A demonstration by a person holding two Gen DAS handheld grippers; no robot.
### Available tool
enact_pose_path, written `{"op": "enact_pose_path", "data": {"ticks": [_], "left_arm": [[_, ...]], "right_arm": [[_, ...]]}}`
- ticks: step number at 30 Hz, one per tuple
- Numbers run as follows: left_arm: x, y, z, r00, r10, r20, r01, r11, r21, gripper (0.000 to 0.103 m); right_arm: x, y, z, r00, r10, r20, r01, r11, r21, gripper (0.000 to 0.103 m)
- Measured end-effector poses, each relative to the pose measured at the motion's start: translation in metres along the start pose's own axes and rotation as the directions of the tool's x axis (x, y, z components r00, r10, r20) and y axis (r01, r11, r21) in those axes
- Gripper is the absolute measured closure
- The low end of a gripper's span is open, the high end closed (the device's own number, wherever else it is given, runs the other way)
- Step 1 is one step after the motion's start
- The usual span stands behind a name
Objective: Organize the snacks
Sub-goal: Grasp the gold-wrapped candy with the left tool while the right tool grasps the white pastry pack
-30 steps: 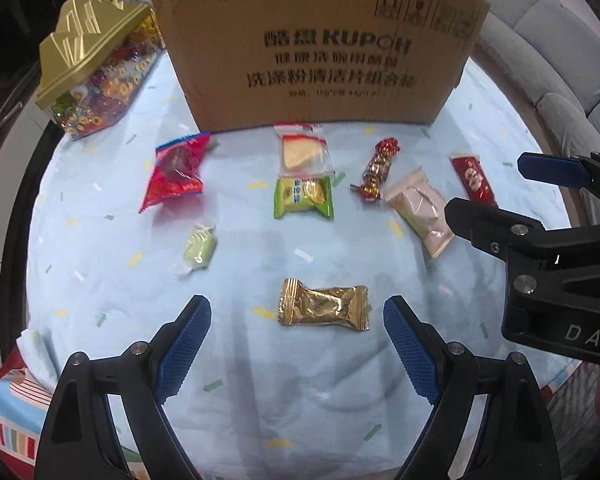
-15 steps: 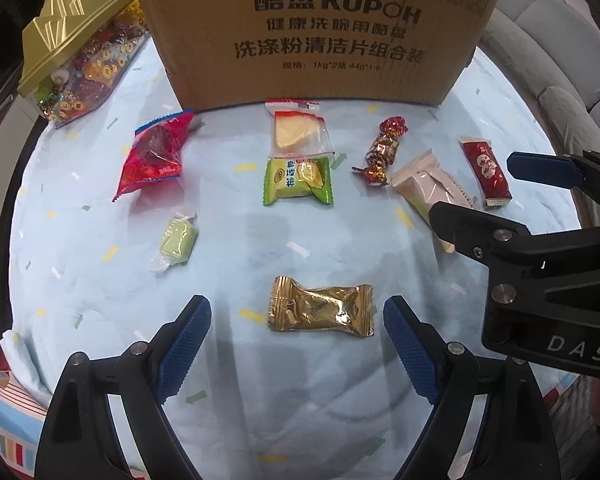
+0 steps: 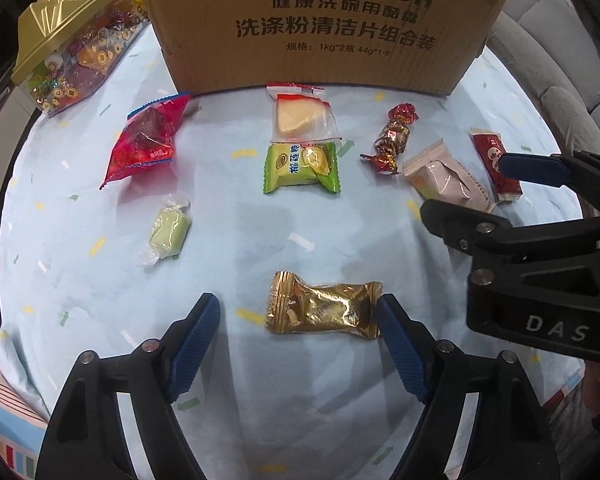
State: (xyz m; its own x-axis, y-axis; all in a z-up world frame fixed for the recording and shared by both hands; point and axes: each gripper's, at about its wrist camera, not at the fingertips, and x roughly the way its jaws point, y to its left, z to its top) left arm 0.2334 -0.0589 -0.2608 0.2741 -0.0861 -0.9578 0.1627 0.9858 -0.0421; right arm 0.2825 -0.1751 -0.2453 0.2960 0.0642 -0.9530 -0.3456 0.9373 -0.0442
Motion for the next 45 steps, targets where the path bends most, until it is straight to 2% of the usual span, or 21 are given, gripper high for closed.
{"op": "enact_pose_path", "data": {"ticks": [3, 8, 12, 15, 19, 25, 26, 31, 36, 45], "left_arm": [[-0.001, 0.002, -0.004, 1.000, -0.002, 0.011, 0.002, 1.000, 0.007, 0.026], [-0.002, 0.000, -0.007, 1.000, -0.006, 0.020, 0.005, 1.000, 0.021, 0.035], [-0.005, 0.000, -0.008, 1.000, -0.007, 0.025, 0.006, 1.000, 0.026, 0.044], [-0.007, -0.001, -0.009, 1.000, -0.008, 0.030, 0.007, 0.999, 0.031, 0.052], [-0.008, -0.003, -0.008, 1.000, 0.000, 0.030, -0.001, 1.000, 0.031, 0.060], [-0.009, -0.002, -0.007, 0.999, -0.003, 0.034, 0.002, 0.999, 0.037, 0.072], [-0.009, -0.003, -0.007, 0.999, -0.005, 0.034, 0.003, 0.999, 0.038, 0.072], [-0.008, -0.008, -0.006, 0.999, -0.011, 0.036, 0.010, 0.999, 0.045, 0.078], [-0.010, -0.011, -0.005, 0.999, -0.024, 0.037, 0.022, 0.998, 0.054, 0.089], [-0.017, -0.007, -0.001, 0.998, -0.024, 0.056, 0.021, 0.999, 0.043, 0.090]], "right_arm": [[0.005, 0.003, 0.000, 1.000, 0.000, -0.008, 0.000, 1.000, -0.005, 0.019], [0.013, 0.002, -0.003, 0.999, 0.013, -0.034, -0.013, 1.000, 0.007, 0.030], [0.016, -0.002, -0.003, 0.999, 0.030, -0.041, -0.029, 0.999, 0.025, 0.033], [0.015, -0.006, -0.004, 0.999, 0.034, -0.038, -0.033, 0.999, 0.033, 0.039], [0.013, -0.006, -0.001, 0.999, 0.037, -0.034, -0.036, 0.999, 0.032, 0.055], [0.011, -0.008, 0.002, 0.999, 0.040, -0.035, -0.038, 0.999, 0.032, 0.059], [0.010, -0.007, 0.002, 0.999, 0.041, -0.034, -0.040, 0.999, 0.032, 0.069], [0.010, -0.003, 0.003, 0.999, 0.041, -0.035, -0.040, 0.999, 0.034, 0.069], [0.008, -0.001, -0.001, 0.999, 0.039, -0.028, -0.037, 0.998, 0.045, 0.071], [-0.003, -0.006, -0.003, 0.999, 0.035, -0.007, -0.034, 0.997, 0.066, 0.071]]}}
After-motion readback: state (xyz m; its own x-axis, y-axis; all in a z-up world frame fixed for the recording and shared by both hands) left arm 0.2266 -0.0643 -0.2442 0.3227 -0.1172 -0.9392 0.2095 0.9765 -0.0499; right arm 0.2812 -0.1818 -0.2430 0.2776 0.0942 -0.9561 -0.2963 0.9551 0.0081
